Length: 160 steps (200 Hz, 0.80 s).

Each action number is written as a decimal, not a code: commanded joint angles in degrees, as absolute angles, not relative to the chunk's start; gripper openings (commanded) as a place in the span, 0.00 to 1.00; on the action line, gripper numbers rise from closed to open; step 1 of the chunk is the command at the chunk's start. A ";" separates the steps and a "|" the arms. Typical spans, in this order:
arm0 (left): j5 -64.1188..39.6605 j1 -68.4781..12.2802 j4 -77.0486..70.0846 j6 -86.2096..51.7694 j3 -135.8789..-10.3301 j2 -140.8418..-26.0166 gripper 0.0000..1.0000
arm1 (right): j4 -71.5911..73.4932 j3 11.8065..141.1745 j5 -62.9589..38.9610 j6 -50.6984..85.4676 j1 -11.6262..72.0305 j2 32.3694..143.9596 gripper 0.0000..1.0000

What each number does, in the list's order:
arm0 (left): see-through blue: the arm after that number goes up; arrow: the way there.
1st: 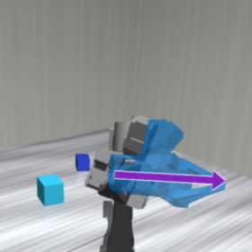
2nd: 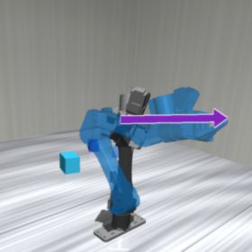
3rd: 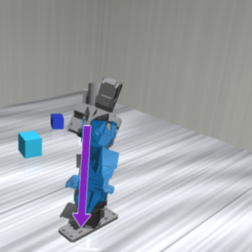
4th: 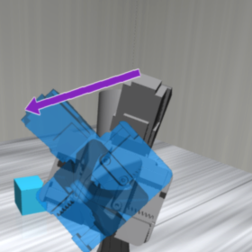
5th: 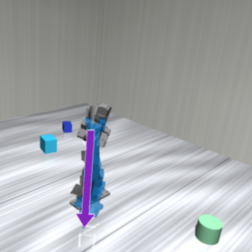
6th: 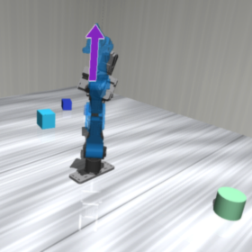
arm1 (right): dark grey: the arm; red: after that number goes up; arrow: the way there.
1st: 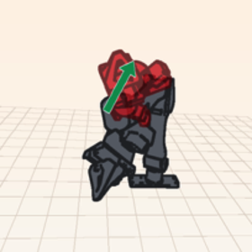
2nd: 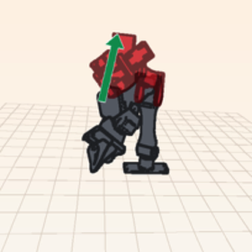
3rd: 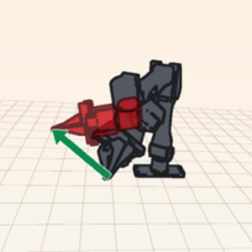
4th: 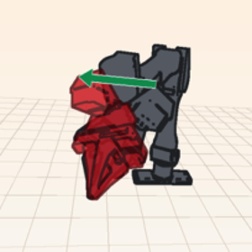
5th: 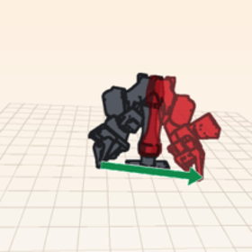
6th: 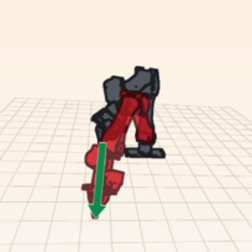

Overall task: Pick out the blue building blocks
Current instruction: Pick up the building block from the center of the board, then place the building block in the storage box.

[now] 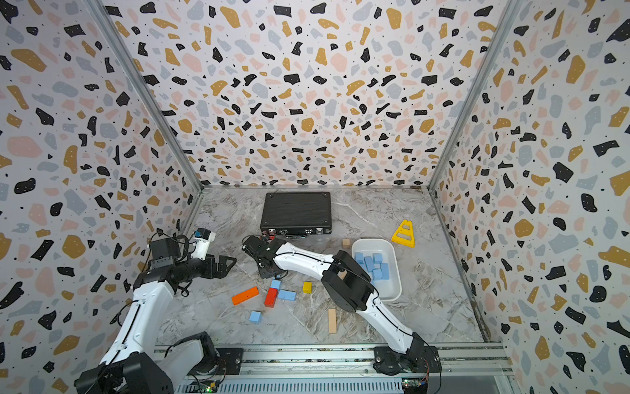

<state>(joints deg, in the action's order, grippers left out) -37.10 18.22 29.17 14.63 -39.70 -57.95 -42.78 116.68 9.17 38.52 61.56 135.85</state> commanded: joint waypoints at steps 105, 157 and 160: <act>-46.57 10.15 24.95 6.39 -42.14 -60.71 1.00 | -42.68 100.71 10.55 34.41 48.16 108.15 0.22; -36.93 -3.35 30.58 14.52 -51.25 -67.26 1.00 | -46.82 83.77 12.05 37.64 40.61 93.72 0.21; -36.76 -3.93 30.74 14.60 -51.79 -67.63 1.00 | -47.24 83.00 12.10 37.77 40.08 92.97 0.21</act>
